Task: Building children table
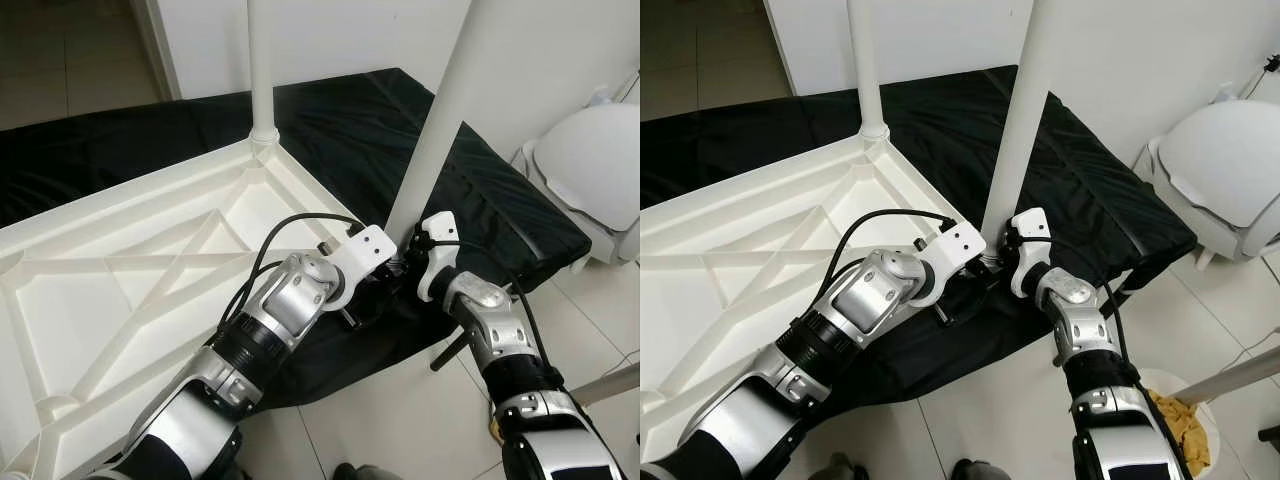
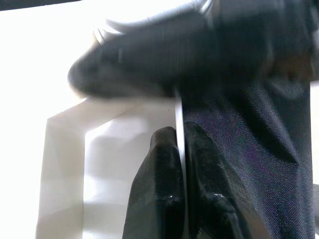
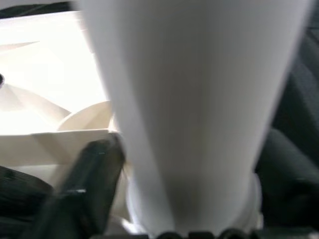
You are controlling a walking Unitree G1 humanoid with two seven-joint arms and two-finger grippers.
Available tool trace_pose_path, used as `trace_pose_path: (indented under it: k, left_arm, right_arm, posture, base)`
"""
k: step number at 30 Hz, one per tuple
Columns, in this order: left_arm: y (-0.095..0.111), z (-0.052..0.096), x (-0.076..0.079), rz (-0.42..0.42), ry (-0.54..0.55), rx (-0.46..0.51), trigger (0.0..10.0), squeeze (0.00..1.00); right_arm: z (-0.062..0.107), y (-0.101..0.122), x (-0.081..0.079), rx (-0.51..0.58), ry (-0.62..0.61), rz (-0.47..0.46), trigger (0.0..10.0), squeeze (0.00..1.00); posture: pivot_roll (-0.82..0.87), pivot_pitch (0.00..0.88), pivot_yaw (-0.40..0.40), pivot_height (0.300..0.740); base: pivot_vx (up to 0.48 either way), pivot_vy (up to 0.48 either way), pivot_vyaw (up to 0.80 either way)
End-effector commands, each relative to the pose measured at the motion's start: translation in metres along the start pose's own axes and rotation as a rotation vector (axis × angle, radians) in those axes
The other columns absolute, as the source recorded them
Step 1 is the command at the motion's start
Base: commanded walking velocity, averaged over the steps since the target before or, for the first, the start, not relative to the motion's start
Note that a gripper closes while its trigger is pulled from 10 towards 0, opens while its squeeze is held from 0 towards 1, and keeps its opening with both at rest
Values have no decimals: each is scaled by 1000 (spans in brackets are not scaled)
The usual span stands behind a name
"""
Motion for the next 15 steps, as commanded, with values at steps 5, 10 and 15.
trace_pose_path:
  k: [5,10,15]
  left_arm:
    - [6,0,2,-35,4,5,10000,0]
    - [6,0,3,-36,5,5,10000,0]
    - [7,-1,5,-35,-1,5,10000,0]
  right_arm:
    - [-1,-10,-11,-16,68,-40,0,0]
    - [2,-15,-13,-22,74,-65,0,0]
    - [1,-22,-16,-40,-5,-111,0,0]
  posture:
    - [-63,78,-7,740]
    - [-65,84,-8,740]
    - [-71,89,-13,740]
  base:
    - [0,0,0]
    - [0,0,0]
    - [0,0,0]
Point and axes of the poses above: a point about 5 cm out from each wrist's last joint towards the gripper, its own z axis pointing back from the gripper into the wrist, its own y axis along the axis of the wrist's last joint, x = y × z, the point moved 6 cm from there along -z, pointing out of the wrist towards the gripper, and after that the axes turned 14 degrees about z, right-handed, at the moved point
